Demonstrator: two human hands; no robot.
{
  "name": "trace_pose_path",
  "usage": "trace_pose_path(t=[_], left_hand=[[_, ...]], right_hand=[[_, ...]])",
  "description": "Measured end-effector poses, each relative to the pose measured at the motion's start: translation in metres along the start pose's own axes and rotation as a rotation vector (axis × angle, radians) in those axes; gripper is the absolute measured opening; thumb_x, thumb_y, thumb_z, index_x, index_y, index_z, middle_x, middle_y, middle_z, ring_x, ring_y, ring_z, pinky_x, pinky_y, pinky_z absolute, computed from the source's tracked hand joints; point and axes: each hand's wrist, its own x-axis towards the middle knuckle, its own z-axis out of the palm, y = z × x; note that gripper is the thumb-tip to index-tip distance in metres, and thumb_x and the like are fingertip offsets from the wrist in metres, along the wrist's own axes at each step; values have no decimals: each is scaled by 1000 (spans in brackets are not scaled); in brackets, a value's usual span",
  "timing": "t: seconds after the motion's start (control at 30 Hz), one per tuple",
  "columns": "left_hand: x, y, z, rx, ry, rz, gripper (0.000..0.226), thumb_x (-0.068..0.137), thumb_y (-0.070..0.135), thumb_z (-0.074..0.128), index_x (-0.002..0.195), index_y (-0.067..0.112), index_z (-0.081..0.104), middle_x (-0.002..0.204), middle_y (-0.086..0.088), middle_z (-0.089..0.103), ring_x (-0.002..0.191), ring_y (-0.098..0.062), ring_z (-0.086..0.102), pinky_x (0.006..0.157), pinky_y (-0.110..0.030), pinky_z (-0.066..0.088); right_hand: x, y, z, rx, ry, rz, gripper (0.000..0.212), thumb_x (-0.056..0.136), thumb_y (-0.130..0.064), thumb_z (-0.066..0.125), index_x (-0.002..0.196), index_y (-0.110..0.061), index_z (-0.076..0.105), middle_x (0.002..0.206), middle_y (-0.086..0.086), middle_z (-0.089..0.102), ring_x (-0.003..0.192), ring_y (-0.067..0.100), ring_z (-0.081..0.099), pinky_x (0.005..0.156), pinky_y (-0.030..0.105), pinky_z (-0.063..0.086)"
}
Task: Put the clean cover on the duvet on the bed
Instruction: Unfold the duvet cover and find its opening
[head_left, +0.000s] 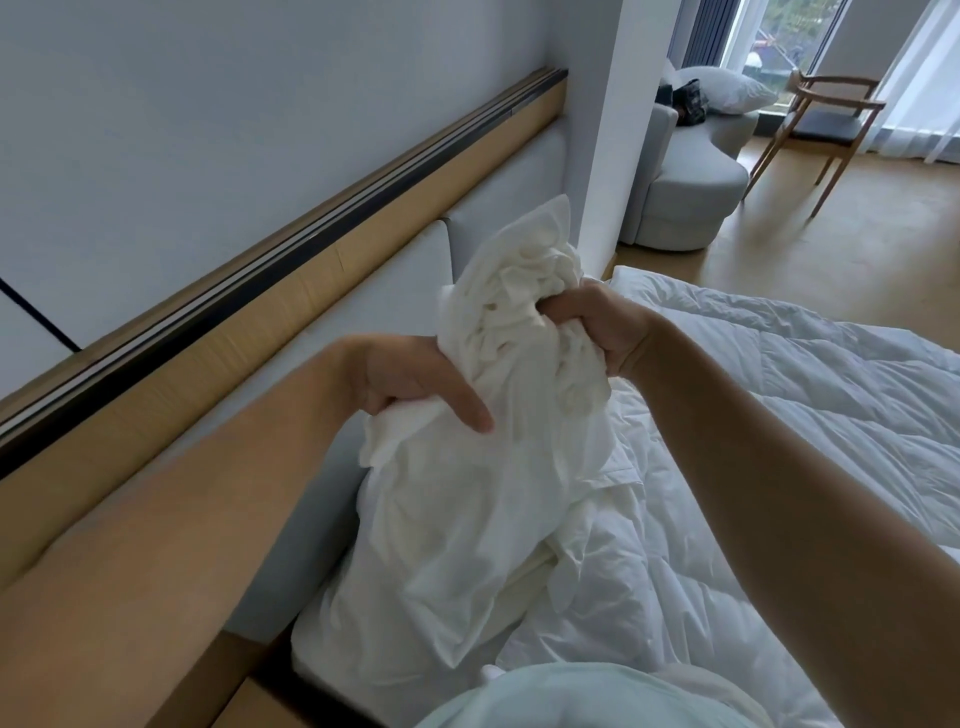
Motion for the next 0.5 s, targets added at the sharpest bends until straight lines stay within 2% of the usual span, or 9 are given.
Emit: trace_pose_path(t=[0.1,0.2,0.27,0.33,0.4,0.5], left_hand=[[7,1,8,-109,48,60,50,59,6,86,105,25,81,120,-9,74,112,-31,70,85,-43,60],[4,-7,2,-310,122,132,51,48,7,77,98,17,83,110,-11,75,102,-33,72,79,-44,61],[1,-14,-5,-419,154,216,62,38,9,83,100,14,83,109,-13,75,101,-34,71,81,-45,61],[-6,-17,-10,-487,60,297,71,37,18,96,106,13,81,110,-14,74,101,-33,72,82,-45,61],[-13,-15,-14,-451,-46,271,69,43,21,100,109,14,80,110,-14,75,100,-31,73,81,-44,61],[-21,-11,-22,-205,-116,130,63,55,13,97,115,18,78,118,-15,73,108,-36,70,83,-47,60]], right_hand=[[3,-5,2,11,39,-51,27,76,-5,54,96,-7,72,87,11,75,80,24,74,66,36,60],[2,-11,1,1,76,-73,30,76,-7,56,102,-6,69,89,10,75,81,24,74,67,36,60],[2,-12,2,-5,86,-66,35,74,-8,58,108,-5,67,95,12,73,84,26,73,70,39,61],[3,-11,3,-4,92,-56,36,72,-6,61,107,-6,69,95,13,73,84,27,73,70,40,60],[2,-11,3,-22,77,-56,29,71,-5,63,97,-9,75,91,12,74,80,26,74,67,39,60],[2,-9,4,-87,61,-27,26,70,-3,65,91,-12,77,91,12,75,82,28,74,68,41,61]])
